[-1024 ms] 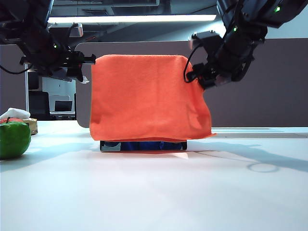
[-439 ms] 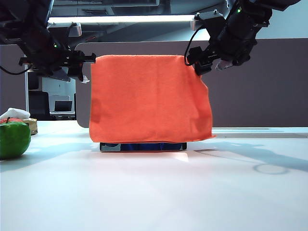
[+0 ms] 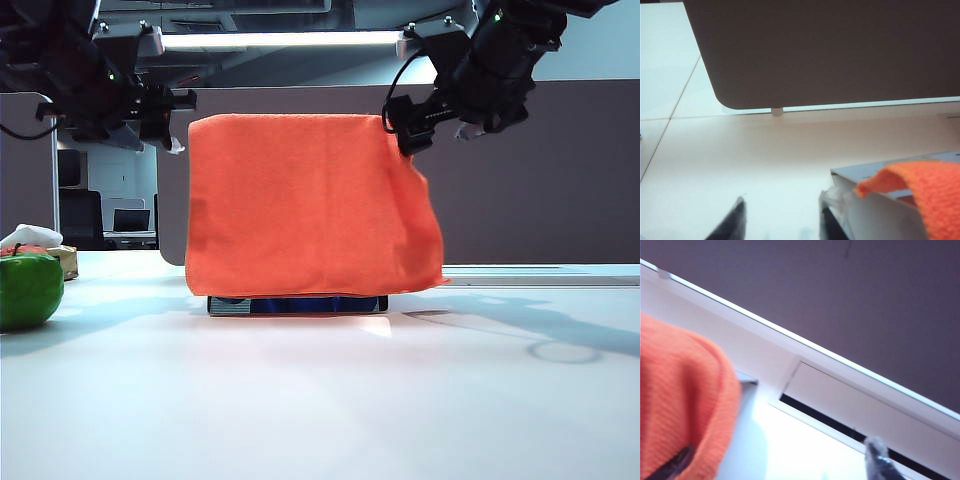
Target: Pick up the cloth from the table and use it to cover the mirror.
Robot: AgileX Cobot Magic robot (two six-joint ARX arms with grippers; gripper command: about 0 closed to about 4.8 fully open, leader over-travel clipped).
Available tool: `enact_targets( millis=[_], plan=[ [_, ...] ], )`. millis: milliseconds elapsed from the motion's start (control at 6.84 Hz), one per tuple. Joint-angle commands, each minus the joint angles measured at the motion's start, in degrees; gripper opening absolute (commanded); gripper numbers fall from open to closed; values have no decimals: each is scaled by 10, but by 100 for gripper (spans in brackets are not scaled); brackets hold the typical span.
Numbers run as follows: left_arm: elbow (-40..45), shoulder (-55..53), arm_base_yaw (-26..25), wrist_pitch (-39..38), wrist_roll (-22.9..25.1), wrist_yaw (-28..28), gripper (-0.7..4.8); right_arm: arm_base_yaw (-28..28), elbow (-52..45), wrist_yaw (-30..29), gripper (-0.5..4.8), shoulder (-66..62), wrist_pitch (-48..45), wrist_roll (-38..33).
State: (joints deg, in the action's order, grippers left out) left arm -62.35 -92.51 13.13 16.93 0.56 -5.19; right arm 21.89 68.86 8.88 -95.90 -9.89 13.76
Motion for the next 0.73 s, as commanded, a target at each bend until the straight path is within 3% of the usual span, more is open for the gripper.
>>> enact_targets(
  millis=[146,731],
  plan=[
    [-1,21,0,7,0,2,187,3,3,5,442,18,-13,0],
    [-1,32,0,7,0,15,186,6,3,1,442,56,-9,0]
  ],
)
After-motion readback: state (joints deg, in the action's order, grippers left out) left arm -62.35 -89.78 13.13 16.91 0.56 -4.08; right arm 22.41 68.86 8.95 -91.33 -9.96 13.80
